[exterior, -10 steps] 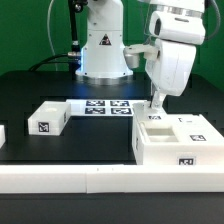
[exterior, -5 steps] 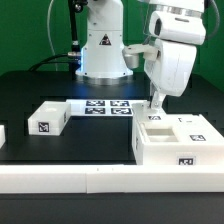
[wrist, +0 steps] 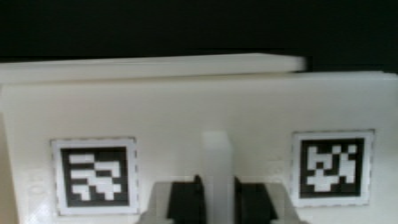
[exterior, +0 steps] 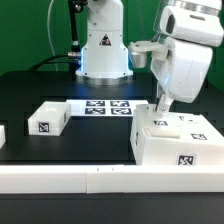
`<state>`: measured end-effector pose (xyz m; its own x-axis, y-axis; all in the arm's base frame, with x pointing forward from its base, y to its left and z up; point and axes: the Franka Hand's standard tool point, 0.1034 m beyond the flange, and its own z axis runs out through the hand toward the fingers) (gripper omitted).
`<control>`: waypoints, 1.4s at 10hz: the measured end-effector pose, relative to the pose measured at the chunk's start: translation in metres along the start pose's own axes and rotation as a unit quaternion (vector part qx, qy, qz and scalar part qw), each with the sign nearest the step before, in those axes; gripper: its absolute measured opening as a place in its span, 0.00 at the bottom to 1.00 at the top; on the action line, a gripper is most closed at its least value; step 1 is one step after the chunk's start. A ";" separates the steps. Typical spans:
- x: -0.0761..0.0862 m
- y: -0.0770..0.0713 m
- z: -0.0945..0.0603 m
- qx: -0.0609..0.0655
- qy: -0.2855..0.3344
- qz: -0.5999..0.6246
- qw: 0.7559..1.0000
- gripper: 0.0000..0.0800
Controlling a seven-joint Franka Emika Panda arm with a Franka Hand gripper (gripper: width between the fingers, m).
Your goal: Assemble cabinet
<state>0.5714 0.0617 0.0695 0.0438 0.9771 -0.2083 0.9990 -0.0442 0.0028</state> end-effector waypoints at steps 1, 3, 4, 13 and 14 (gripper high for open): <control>0.000 0.014 0.002 -0.001 -0.004 -0.003 1.000 0.08; -0.004 0.019 0.005 -0.003 -0.004 -0.010 1.000 0.08; -0.004 0.019 0.005 -0.003 -0.004 -0.010 1.000 0.08; -0.007 0.023 0.010 0.034 -0.022 -0.007 0.999 0.08; -0.008 0.023 0.010 0.034 -0.022 -0.005 0.999 0.17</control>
Offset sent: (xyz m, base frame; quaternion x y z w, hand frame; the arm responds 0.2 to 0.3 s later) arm 0.0000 0.0000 0.0000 0.0000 0.0000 0.0000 1.0000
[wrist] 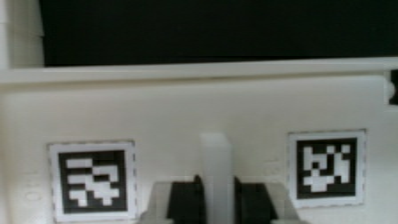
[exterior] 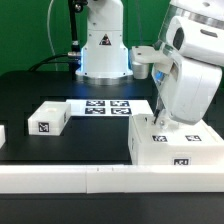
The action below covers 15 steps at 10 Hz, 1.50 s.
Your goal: Assemble cabinet
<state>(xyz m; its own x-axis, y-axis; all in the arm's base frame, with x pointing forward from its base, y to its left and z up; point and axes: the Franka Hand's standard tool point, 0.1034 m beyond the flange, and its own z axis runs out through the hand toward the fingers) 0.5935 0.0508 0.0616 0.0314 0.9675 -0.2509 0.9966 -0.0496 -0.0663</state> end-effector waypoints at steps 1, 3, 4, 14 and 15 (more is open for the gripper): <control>-0.001 0.000 0.000 0.000 0.000 0.002 1.000 0.17; -0.002 0.000 0.001 0.001 0.000 0.006 1.000 0.66; -0.003 0.000 0.001 0.001 0.000 0.007 1.000 0.85; -0.022 -0.010 -0.033 -0.021 0.019 0.087 0.996 1.00; -0.027 -0.025 -0.042 -0.032 0.033 0.132 0.990 1.00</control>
Offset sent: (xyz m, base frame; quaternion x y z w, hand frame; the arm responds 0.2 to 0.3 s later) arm 0.0000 0.0000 0.0000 0.0000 0.0000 0.0000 1.0000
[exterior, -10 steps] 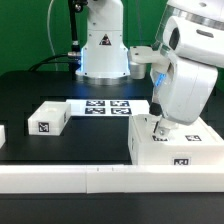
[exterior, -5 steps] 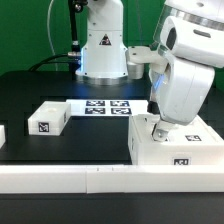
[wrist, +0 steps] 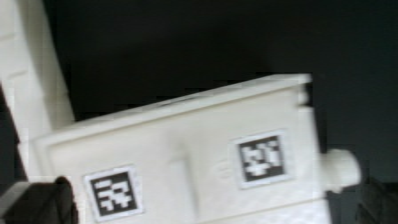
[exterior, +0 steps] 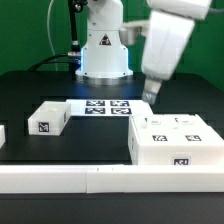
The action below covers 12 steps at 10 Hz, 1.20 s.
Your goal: Assemble cabinet
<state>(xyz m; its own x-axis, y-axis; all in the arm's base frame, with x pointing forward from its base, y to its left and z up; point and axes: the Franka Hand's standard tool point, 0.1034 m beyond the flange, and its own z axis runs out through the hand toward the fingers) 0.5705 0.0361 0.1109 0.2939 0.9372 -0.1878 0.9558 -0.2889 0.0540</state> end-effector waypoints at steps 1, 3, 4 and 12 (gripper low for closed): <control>-0.006 -0.018 -0.006 -0.006 0.014 0.081 0.997 1.00; -0.010 -0.030 0.000 0.001 0.016 0.157 0.988 1.00; -0.009 -0.030 0.000 0.001 0.017 0.181 0.983 1.00; 0.013 -0.054 0.032 -0.007 0.115 0.573 0.811 1.00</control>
Offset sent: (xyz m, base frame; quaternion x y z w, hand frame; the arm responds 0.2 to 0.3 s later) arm 0.0000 0.0000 0.0000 0.0000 0.0000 0.1296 0.9916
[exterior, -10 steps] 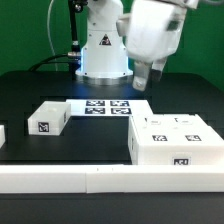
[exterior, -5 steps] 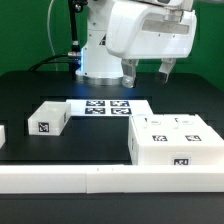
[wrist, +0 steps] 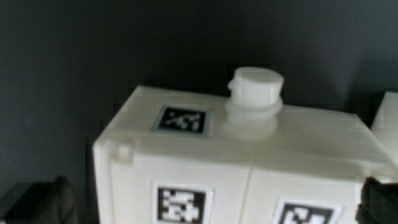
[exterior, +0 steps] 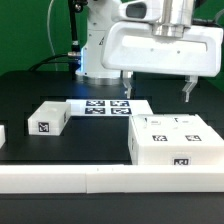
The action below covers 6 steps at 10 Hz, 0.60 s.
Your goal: Assemble cabinet
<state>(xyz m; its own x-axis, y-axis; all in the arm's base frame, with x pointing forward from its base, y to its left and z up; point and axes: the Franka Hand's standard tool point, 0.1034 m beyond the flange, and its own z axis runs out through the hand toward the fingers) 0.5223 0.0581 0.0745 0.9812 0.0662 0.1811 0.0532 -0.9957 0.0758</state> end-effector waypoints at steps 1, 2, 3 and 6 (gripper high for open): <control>0.001 -0.001 0.000 0.003 -0.001 0.031 1.000 1.00; 0.001 -0.002 0.000 0.003 -0.001 0.019 1.000 1.00; 0.000 -0.001 0.000 0.004 -0.001 0.022 1.000 1.00; -0.017 0.005 0.016 0.005 0.013 0.036 0.999 1.00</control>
Offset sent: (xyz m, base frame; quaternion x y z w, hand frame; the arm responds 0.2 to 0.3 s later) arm 0.0000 0.0000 0.0000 0.0000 0.0000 0.0000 1.0000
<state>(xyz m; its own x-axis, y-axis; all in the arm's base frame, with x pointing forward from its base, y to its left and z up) 0.5089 0.0511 0.0557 0.9773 -0.0041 0.2119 -0.0154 -0.9985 0.0519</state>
